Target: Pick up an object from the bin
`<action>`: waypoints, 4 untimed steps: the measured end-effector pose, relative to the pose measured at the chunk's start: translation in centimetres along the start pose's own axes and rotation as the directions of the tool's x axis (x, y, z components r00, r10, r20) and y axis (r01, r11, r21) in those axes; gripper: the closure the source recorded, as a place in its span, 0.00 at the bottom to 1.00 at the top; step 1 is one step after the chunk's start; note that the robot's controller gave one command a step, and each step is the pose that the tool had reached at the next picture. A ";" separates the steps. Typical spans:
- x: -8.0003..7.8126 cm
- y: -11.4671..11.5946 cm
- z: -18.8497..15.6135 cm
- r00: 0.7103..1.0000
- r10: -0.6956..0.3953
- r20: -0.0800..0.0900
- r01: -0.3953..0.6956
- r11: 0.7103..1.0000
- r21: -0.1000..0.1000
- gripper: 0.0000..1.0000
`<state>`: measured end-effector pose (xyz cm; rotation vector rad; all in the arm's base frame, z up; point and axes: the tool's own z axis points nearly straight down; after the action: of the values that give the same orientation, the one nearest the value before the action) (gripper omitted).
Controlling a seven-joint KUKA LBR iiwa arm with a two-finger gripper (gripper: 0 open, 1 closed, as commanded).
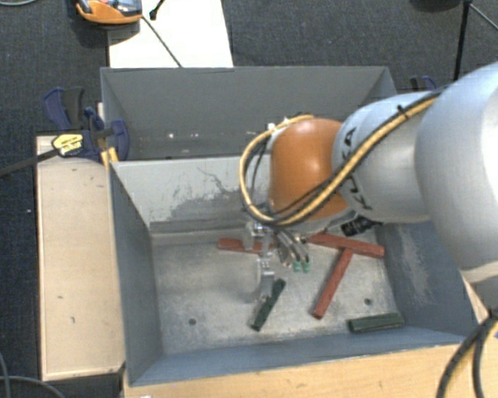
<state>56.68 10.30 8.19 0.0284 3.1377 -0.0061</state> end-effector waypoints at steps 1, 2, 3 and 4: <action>2.6 -1.0 -0.5 0.999 -0.037 -0.003 0.037 0.999 -0.006 0.00; 3.1 -4.8 0.0 0.984 -0.176 -0.001 0.176 0.984 -0.005 0.00; 4.9 -6.2 -1.6 0.961 -0.277 -0.005 0.277 0.961 -0.004 0.00; 8.0 -3.8 1.2 0.822 -0.569 -0.001 0.569 0.822 -0.007 1.00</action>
Offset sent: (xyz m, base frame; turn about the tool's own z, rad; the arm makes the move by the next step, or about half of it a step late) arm -0.0219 -0.0842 -0.0116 -0.3132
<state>48.66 6.64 7.00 -0.9089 3.0078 0.0021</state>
